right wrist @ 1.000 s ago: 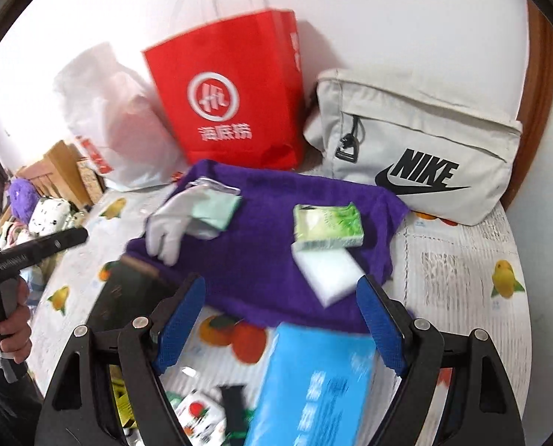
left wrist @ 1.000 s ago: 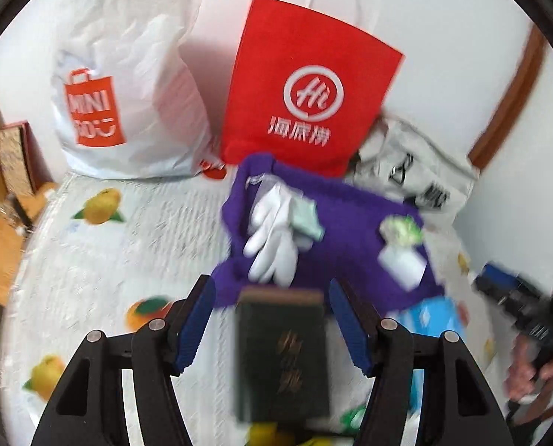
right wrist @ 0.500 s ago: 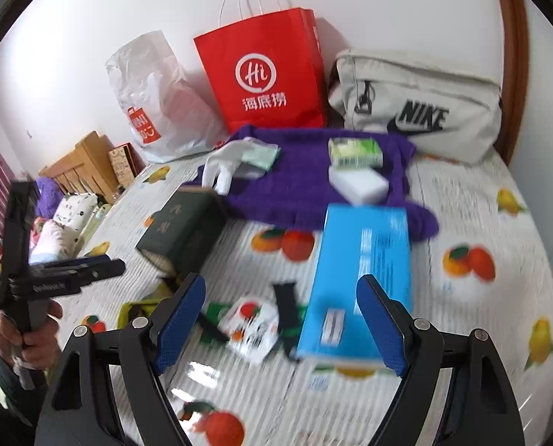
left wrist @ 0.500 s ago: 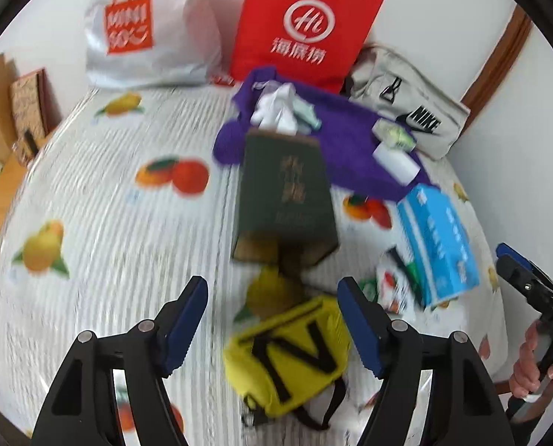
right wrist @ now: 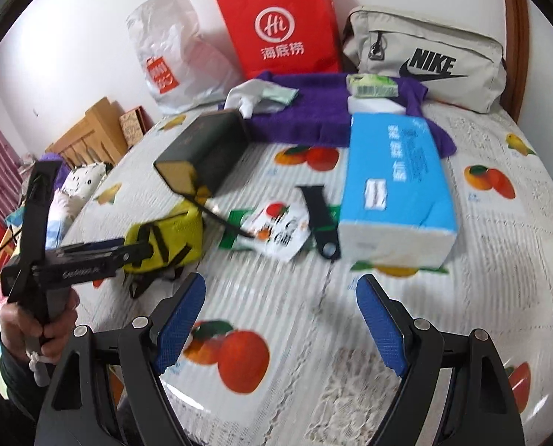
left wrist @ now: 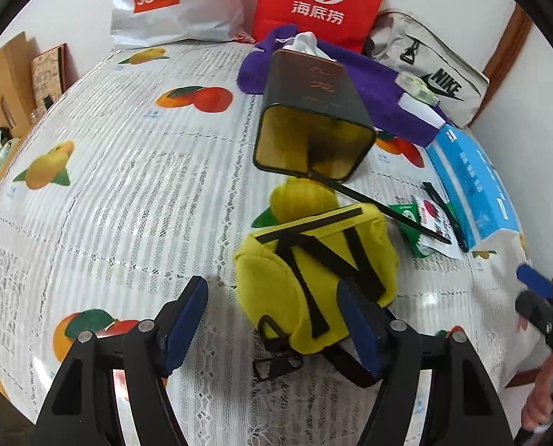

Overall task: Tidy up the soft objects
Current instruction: 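Reach the left tool down to the yellow bag and grasp it, then grasp the white tissue with the right tool while the left tool lifts the yellow bag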

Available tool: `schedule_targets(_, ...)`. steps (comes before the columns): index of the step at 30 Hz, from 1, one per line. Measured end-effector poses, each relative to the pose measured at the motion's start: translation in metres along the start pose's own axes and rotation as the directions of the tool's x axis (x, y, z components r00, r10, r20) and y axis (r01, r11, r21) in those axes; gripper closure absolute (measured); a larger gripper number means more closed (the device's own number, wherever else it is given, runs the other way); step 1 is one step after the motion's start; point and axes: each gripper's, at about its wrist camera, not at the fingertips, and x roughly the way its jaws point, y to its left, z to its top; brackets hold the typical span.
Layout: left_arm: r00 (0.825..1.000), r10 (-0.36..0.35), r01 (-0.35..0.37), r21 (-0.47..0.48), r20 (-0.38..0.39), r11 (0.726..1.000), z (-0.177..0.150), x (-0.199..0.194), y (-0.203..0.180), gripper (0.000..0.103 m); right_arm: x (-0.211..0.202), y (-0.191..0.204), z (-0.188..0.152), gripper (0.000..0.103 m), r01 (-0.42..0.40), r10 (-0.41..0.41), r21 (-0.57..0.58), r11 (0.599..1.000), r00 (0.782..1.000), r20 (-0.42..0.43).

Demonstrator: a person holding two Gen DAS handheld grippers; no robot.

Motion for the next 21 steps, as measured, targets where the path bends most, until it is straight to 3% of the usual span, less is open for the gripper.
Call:
schedule_targets(2,0.999,-0.012,0.012,-0.001,0.03,1.0,-0.001,0.001,0.001,0.036,0.0,0.003,-0.005,0.02,0.0,0.0,-0.013,1.0,1.0,0.0)
schedule_targets(4,0.999,0.02,-0.02,0.017,0.046,1.0,-0.001,0.001,0.0,0.058,0.001,0.005,-0.009,0.02,0.008,-0.008,-0.017,1.0,1.0,-0.006)
schedule_targets(6,0.998,-0.001,0.0,0.017,0.057,1.0,-0.001,0.001,0.001,0.067,0.001,0.006,-0.012,0.02,-0.003,0.003,-0.017,1.0,1.0,-0.01)
schedule_targets(11,0.997,-0.033,0.035,-0.021,0.072,0.999,0.0,-0.001,0.01,0.071,0.008,0.017,-0.019,0.02,-0.052,0.051,-0.036,0.998,0.998,-0.025)
schedule_targets(21,0.997,-0.016,0.019,-0.042,0.072,0.999,0.009,0.001,0.027,0.071,0.029,0.062,-0.026,0.02,-0.151,0.143,-0.147,0.978,0.988,-0.06)
